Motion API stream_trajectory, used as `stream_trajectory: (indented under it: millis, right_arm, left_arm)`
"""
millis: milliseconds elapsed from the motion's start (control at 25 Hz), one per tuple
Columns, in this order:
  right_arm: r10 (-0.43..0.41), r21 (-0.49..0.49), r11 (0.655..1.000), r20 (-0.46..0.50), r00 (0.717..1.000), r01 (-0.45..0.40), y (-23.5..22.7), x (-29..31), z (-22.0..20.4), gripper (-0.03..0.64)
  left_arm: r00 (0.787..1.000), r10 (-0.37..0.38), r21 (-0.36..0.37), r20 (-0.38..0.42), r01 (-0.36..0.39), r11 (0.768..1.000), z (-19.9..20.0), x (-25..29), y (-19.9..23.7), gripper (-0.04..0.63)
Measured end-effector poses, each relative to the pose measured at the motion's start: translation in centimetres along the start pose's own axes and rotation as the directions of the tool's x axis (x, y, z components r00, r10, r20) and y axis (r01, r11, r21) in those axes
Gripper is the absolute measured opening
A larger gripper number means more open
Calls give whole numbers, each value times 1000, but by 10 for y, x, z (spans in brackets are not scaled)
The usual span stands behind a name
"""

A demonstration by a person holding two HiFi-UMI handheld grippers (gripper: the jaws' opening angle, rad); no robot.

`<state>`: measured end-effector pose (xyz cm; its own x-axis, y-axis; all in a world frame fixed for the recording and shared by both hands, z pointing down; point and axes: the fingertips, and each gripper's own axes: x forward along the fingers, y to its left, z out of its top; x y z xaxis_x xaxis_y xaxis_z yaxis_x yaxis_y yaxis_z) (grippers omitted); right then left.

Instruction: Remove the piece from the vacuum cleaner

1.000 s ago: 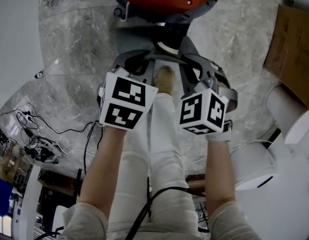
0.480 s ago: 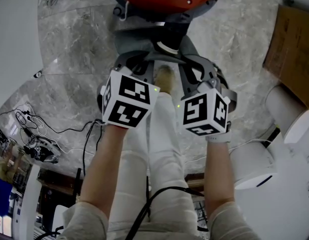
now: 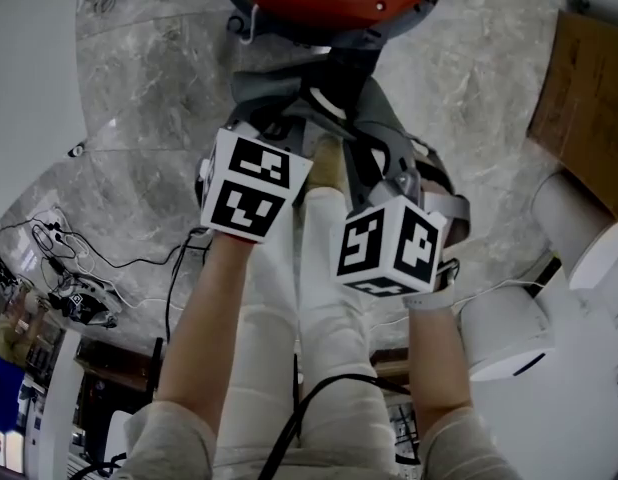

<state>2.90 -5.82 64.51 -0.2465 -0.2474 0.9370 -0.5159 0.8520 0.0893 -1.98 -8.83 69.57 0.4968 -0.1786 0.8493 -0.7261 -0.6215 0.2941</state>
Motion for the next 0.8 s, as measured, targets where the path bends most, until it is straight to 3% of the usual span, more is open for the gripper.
stream_trajectory:
  millis: [120,280,480,800]
  right_arm:
    - [2,-46,999,-5,1000,-2,15,0,12,35]
    - [4,16,1000,-4,1000,-4,12,-4,7,35]
    - [0,22,1000,-11,1000,0,9,-12,-2,35]
    - [4,40,999,-5,1000,-4,9,-39,-14,35]
  left_arm:
    - [999,9,-4,-39,-9,1000,-13,-2,8,35]
    - [998,-49,-57,-49,47,997,-31,0,-1,35]
    - [995,-86,-65,-54,83,994,-27,2,-13,35]
    - [993,-98,11,-66,99,995,-25,-23,-39,35]
